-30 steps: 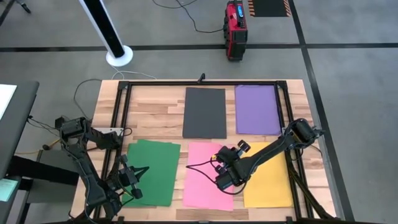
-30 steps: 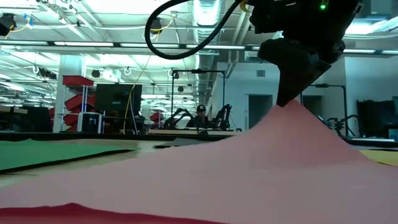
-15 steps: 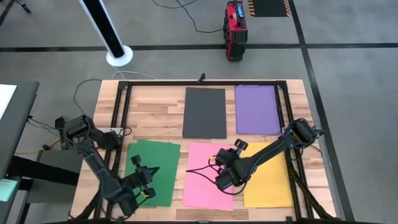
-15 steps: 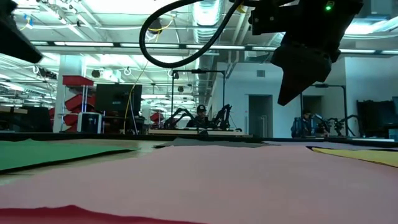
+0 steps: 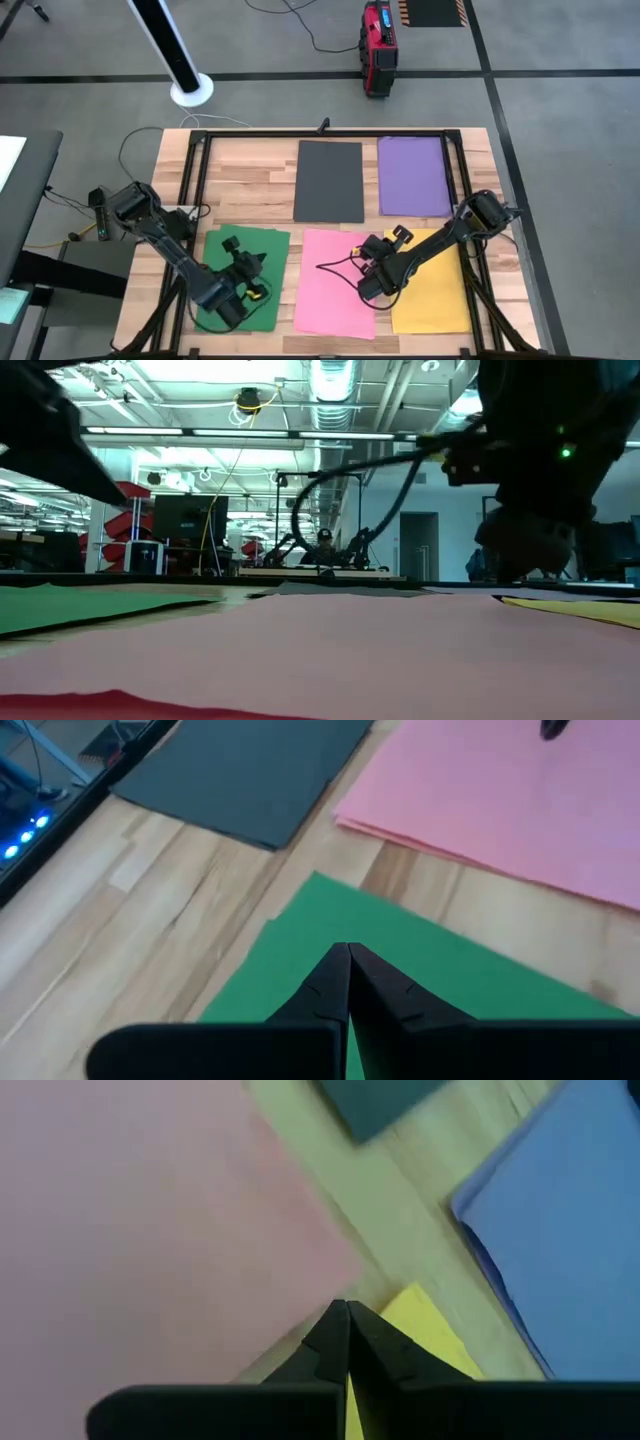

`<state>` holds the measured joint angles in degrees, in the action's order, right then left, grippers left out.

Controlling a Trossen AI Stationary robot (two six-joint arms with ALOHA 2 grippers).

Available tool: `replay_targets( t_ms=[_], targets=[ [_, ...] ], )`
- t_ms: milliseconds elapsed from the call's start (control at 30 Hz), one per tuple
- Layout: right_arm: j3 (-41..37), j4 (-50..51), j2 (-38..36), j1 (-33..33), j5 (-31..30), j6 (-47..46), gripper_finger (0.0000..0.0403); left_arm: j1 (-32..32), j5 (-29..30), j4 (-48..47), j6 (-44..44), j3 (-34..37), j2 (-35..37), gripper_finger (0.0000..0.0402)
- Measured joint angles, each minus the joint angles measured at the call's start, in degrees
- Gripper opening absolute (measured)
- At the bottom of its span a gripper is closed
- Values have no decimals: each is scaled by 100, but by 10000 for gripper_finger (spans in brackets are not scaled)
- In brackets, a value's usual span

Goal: Organize paper
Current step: Adjust the stack of pink papers

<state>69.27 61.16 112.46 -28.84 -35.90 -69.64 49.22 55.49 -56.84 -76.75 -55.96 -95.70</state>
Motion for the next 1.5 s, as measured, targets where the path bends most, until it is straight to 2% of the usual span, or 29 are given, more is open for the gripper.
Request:
replay_targets(
  t_ms=[100,267,633,733,833,933,1000,1133,1300,1500],
  targets=[
    [-173,-41,-2,52,19,-189,0,-342,-8,301,563,0,0,0],
    [-560,-773,-2,187,172,-190,0,-839,-209,755,1539,0,0,0],
    [-686,-1009,-55,234,194,-194,0,-1642,-1348,2107,3387,0,0,0],
    [-692,-1007,-103,219,219,-193,0,-1811,-1746,3184,4275,42,0,0],
    [-694,-1045,-185,160,244,-194,0,-2003,-2428,4486,5341,184,0,0],
    [-695,-1040,-407,61,262,-115,0,-2275,-3081,5279,6105,369,0,0],
    [-724,-1094,-618,-19,257,70,0,-2455,-3285,5282,6376,485,4,0],
    [-974,-1418,-1173,-106,284,494,0,-2794,-3466,4718,6680,564,4,0],
    [-1729,-2245,-1853,9,563,850,0,-3128,-3484,4493,7123,566,4,0],
    [-2407,-3215,-2024,227,633,861,0,-3483,-3727,4385,7258,566,4,0]
  ],
)
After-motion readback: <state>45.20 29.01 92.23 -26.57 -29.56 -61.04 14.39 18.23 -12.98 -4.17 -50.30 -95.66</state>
